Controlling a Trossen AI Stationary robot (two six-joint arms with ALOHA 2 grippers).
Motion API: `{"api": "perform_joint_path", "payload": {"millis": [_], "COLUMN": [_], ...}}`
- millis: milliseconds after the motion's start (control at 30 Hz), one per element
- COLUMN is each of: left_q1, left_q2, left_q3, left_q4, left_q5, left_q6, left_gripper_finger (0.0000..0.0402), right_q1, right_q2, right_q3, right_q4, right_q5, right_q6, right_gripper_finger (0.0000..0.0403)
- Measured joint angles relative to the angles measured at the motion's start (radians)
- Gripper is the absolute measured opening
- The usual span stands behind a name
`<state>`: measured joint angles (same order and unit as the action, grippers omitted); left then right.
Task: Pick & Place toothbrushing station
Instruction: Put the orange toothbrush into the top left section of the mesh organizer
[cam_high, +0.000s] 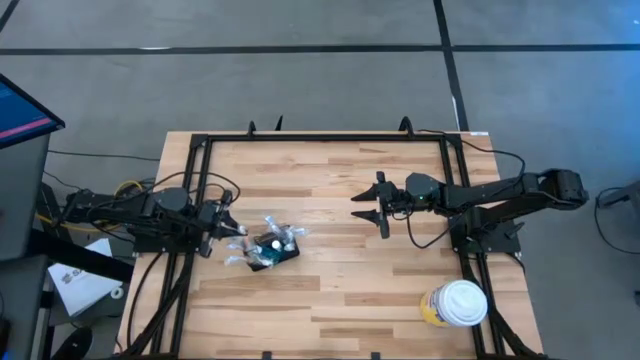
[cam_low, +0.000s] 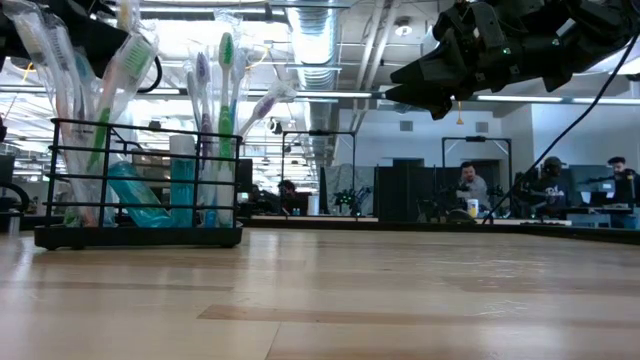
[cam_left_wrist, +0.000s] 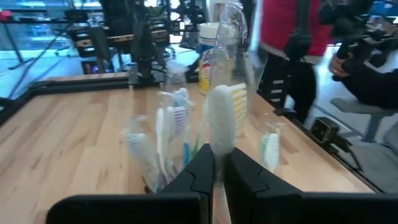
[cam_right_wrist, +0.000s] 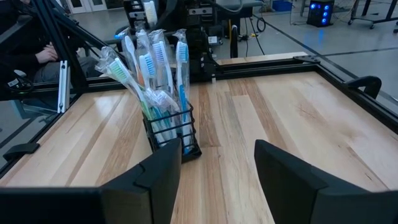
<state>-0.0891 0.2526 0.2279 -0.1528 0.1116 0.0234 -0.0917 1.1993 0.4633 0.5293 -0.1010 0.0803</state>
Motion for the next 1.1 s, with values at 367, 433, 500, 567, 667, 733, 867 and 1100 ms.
{"api": "perform_joint_path", "payload": {"millis": [367,433,500,567,667,733,867,1100], "left_q1": [0.0,0.0,0.0,0.0,0.0,0.0,0.0,0.001], "left_q2": [0.006,0.005,0.004,0.003,0.003,0.003,0.003,0.004], "left_q3": [-0.024,-0.066,-0.113,-0.141,-0.143,-0.143,-0.144,-0.146], "left_q4": [0.069,0.16,0.255,0.297,0.296,0.296,0.297,0.322], "left_q5": [-0.009,0.001,0.027,0.033,0.04,0.055,0.056,0.072], "left_q6": [0.025,0.025,0.025,0.021,-0.002,-0.003,-0.009,-0.023], "left_gripper_finger": [0.001,0.001,0.001,0.001,0.001,0.001,0.001,0.001], "right_q1": [0.0,0.0,0.0,0.0,0.0,0.0,0.0,0.0], "right_q2": [0.0,0.0,0.0,0.0,0.0,0.0,0.0,0.0], "right_q3": [0.0,0.0,0.0,0.0,0.0,0.0,0.0,0.0], "right_q4": [0.0,-0.001,-0.001,-0.001,-0.002,-0.007,-0.025,-0.029], "right_q5": [0.0,0.0,0.0,0.0,0.0,0.0,0.0,0.0], "right_q6": [0.0,0.0,0.0,0.0,0.0,0.0,0.0,0.0], "right_gripper_finger": [0.0196,0.0195,0.0194,0.0194,0.0195,0.0196,0.0198,0.0198]}}
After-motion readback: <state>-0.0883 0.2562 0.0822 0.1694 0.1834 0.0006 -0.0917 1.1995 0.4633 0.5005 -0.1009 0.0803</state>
